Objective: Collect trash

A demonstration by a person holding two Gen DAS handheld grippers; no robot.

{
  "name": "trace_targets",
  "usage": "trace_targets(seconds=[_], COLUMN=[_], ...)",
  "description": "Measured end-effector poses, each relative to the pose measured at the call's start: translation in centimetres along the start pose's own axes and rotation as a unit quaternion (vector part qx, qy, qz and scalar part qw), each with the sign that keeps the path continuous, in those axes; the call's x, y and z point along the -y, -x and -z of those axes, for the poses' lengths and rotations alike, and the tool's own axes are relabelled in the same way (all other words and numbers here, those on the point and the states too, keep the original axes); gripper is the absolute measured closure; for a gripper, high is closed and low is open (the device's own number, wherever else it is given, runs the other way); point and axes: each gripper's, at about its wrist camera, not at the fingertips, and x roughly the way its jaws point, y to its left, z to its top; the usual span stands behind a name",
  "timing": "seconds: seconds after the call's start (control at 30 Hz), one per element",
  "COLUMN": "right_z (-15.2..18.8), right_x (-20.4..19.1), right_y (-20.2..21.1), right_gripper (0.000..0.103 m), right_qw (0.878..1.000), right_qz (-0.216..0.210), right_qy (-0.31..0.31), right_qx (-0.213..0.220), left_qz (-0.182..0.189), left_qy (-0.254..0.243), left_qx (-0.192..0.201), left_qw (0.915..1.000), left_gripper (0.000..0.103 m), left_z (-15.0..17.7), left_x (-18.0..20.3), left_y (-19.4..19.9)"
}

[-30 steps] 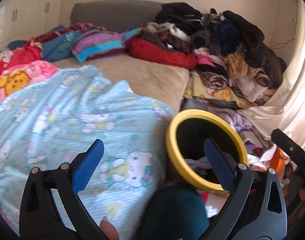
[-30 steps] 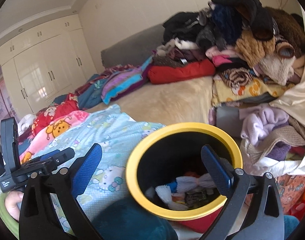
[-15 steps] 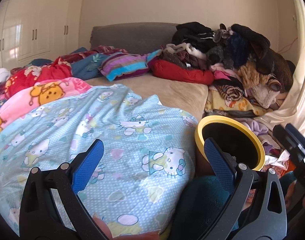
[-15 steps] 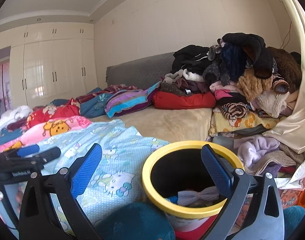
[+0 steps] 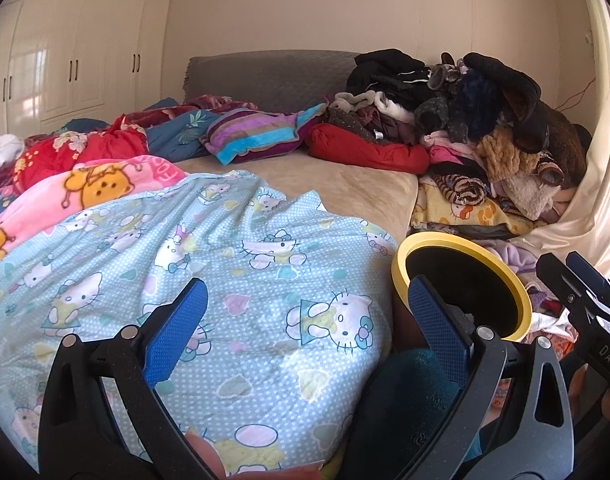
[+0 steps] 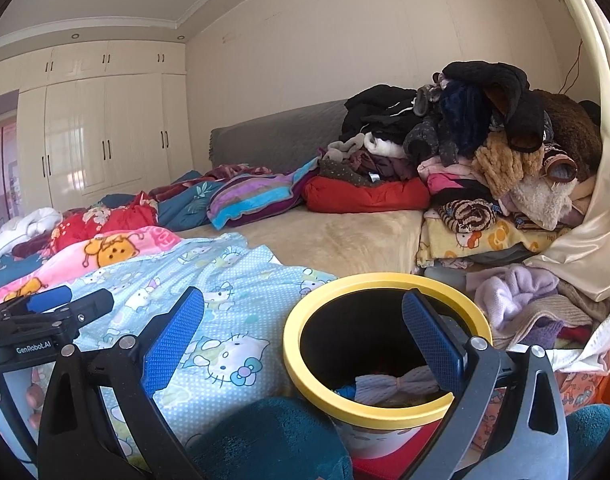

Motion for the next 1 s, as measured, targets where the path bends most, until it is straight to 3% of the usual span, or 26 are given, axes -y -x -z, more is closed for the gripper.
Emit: trace_targets(seconds=[1.0], right_z=[0.0], right_x=[1.3], right_y=[-0.1], right_gripper=[0.006], right_qw=[1.0], right_qz=[0.006], right_qy=[-0.007], right_qx=[0.0], left_qz=[-0.001], left_qy=[0.0], left_qx=[0.0], left_qw=[1.0], left_gripper=[0.011], left_z=[0.0], left_x=[0.1], left_y=[-0.1])
